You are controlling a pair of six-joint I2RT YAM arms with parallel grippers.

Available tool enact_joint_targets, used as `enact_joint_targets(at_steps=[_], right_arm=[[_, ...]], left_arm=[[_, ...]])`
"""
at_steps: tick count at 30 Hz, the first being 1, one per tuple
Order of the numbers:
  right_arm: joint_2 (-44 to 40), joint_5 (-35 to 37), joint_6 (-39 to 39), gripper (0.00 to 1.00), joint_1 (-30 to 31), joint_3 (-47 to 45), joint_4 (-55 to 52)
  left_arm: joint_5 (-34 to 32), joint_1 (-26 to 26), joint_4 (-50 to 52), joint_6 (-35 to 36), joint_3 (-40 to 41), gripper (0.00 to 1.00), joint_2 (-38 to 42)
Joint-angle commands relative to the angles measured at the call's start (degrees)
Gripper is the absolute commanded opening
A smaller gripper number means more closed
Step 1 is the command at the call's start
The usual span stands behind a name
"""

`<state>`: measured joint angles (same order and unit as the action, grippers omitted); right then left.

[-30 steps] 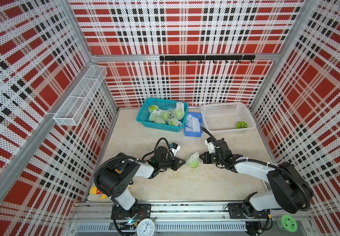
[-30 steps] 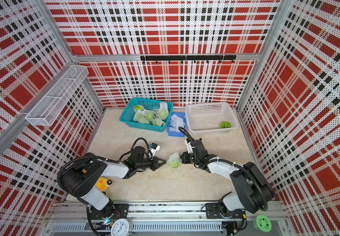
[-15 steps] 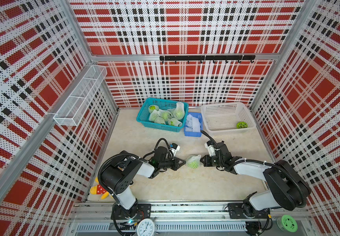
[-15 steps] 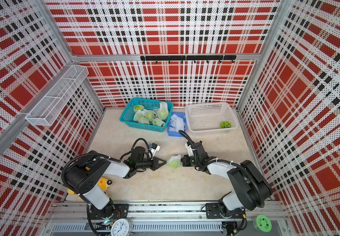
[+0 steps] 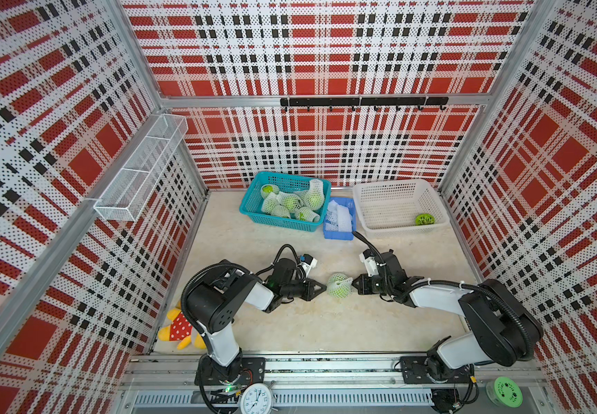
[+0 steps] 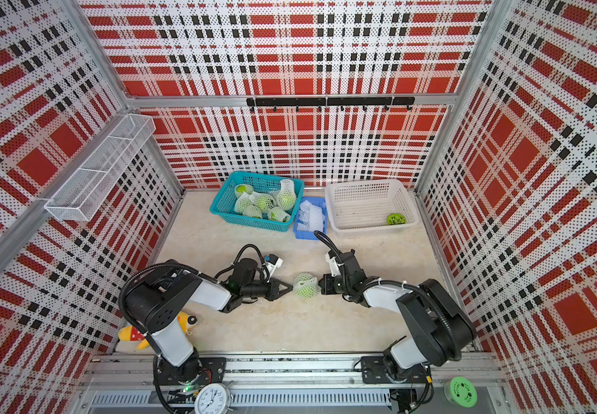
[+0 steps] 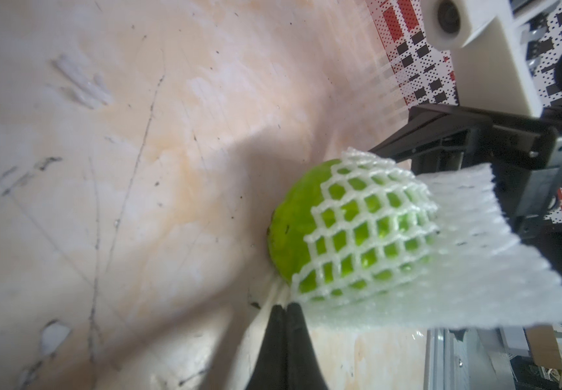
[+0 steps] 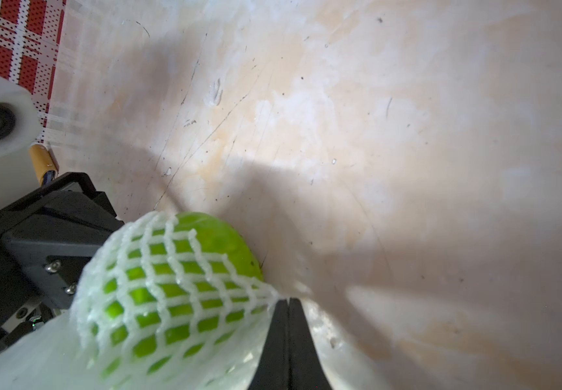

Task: Sleeve custard apples in foam nets
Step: Put on the foam net on the custard apple.

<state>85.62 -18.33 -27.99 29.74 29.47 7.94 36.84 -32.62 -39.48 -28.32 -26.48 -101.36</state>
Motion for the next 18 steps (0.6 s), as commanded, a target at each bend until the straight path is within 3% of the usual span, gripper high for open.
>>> enact_joint_targets(at_steps=[1, 18], right_arm=[[2.11, 2.06, 1.47, 0.0, -0.38, 0.62, 0.6], [7.78, 1.62, 1.27, 0.0, -0.38, -1.04, 6.64]], left_arm=[[-2.41, 0.72, 3.62, 0.73, 0.26, 0.0, -1.47], [-7.39, -2.93, 15.33, 6.93, -3.52, 0.0, -3.95]])
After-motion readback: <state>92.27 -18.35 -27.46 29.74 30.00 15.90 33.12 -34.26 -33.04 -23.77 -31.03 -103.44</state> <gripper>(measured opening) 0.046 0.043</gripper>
